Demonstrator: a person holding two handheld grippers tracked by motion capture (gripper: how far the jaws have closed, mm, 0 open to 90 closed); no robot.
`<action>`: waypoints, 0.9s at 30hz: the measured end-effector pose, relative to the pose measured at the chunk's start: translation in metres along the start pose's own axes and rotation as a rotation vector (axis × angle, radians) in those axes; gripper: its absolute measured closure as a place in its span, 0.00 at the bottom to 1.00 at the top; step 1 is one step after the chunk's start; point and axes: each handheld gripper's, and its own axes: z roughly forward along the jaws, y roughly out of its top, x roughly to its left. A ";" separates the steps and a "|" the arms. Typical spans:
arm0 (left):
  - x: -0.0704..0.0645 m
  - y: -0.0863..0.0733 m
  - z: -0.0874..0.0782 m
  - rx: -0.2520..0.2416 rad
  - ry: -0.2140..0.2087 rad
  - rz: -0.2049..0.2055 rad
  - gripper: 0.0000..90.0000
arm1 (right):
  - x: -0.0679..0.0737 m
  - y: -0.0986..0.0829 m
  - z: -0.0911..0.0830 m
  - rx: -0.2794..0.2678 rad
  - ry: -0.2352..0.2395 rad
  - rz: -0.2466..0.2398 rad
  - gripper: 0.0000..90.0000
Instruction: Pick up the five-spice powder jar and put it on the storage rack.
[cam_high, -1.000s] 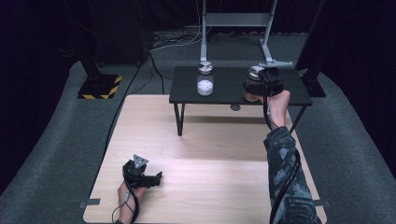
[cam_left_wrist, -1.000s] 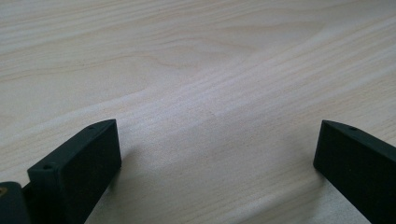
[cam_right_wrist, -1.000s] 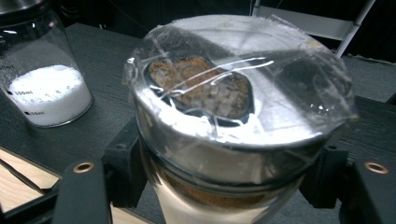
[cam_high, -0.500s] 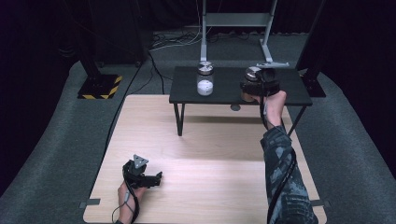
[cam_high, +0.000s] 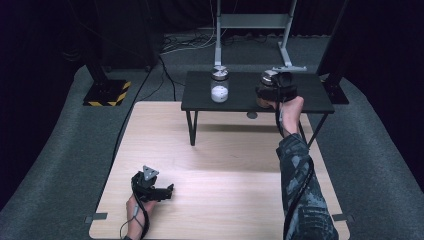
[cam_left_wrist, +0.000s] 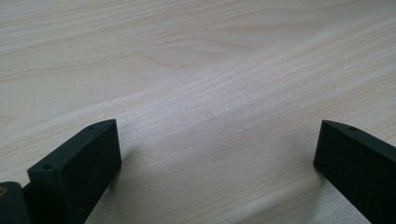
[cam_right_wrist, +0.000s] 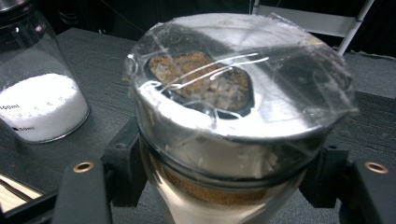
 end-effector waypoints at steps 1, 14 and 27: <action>0.000 0.000 0.000 0.000 0.000 -0.001 0.01 | 0.000 0.000 0.000 0.002 0.000 0.000 0.33; 0.000 0.000 0.000 0.000 0.000 -0.001 0.01 | -0.003 0.007 -0.003 0.034 0.018 -0.011 0.32; 0.000 0.000 0.000 0.000 0.000 0.000 0.01 | -0.004 -0.012 -0.038 0.063 0.046 -0.053 0.00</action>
